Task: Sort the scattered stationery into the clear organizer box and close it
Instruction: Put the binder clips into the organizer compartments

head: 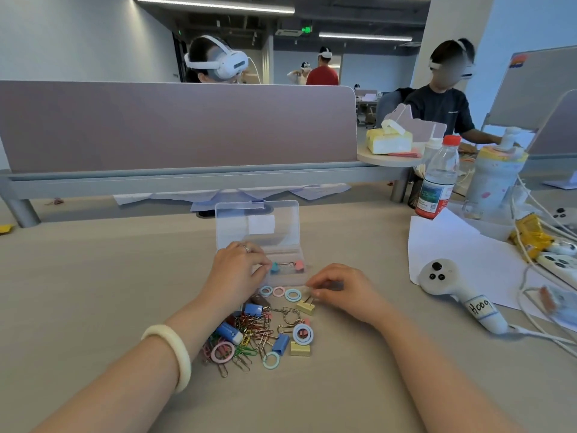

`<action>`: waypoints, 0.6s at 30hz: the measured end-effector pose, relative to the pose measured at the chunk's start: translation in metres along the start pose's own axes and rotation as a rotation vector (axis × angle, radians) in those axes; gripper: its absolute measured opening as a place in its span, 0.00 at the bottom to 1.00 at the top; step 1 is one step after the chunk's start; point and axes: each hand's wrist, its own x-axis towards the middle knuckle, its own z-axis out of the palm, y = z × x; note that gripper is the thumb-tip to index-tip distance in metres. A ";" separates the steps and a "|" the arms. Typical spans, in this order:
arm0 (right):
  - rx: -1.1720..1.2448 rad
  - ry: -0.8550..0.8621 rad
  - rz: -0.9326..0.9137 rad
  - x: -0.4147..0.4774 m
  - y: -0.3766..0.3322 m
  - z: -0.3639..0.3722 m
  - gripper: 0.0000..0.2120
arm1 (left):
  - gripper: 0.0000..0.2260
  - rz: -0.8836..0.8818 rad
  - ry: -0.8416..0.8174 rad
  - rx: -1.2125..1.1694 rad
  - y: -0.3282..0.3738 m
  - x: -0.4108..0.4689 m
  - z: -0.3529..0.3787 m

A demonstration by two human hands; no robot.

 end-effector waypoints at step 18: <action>-0.320 -0.202 -0.067 -0.008 -0.012 0.004 0.11 | 0.22 0.195 -0.278 -0.051 0.037 -0.072 -0.012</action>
